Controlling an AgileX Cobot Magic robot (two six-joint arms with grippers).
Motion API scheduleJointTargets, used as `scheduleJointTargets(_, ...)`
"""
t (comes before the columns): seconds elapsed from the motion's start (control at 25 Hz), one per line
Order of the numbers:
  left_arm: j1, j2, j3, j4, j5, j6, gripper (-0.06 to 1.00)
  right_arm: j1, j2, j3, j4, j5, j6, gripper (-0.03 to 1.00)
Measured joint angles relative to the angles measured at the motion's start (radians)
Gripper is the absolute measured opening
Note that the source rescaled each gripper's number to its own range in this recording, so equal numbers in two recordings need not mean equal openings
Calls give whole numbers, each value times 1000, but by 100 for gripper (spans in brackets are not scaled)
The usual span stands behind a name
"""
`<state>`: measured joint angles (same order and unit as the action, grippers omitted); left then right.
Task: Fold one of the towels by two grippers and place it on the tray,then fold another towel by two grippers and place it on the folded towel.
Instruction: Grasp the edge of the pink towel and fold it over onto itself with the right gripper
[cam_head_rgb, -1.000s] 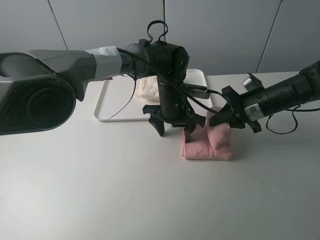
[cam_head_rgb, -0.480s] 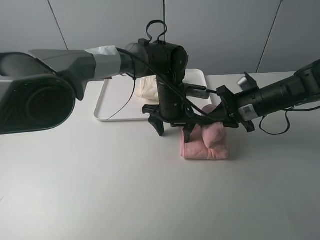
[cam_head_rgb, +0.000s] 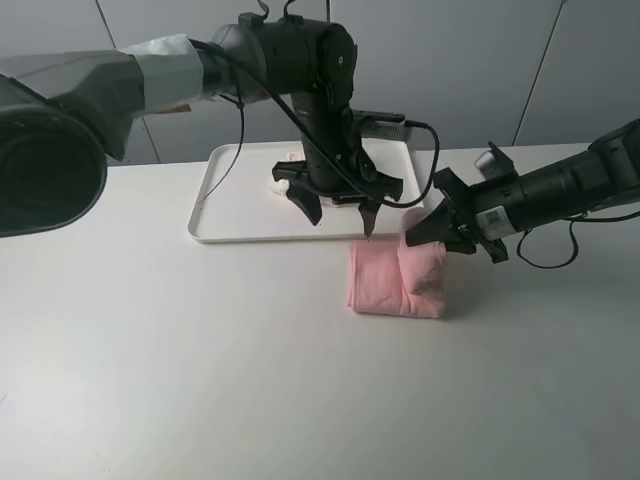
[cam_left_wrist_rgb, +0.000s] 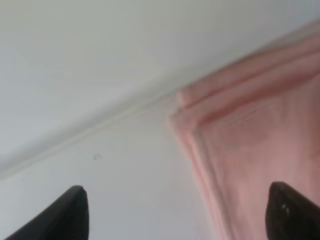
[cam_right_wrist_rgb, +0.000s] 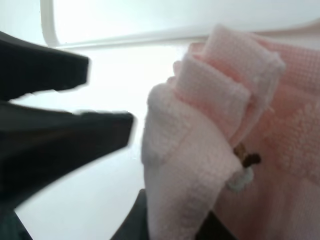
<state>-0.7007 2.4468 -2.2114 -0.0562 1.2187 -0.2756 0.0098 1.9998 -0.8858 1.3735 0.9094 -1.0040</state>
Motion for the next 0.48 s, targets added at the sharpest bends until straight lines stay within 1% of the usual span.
scheduleJointTargets(0.2,3,-16,-90,-10,0,13,92,0,0,0,27,0,-2,10)
scheduleJointTargets(0.28,3,-16,-105,-10,0,13,92,0,0,0,36,0,-2,11)
scheduleJointTargets(0.32,3,-16,-112,-10,0,13,92,0,0,0,49,0,-2,15)
scheduleJointTargets(0.36,3,-16,-112,-10,0,13,92,2,0,0,58,0,-4,22)
scheduleJointTargets(0.4,3,-16,-112,-10,0,13,92,3,0,0,66,0,-7,33)
scheduleJointTargets(0.48,3,-16,-112,-6,0,13,92,11,0,0,78,0,-11,59)
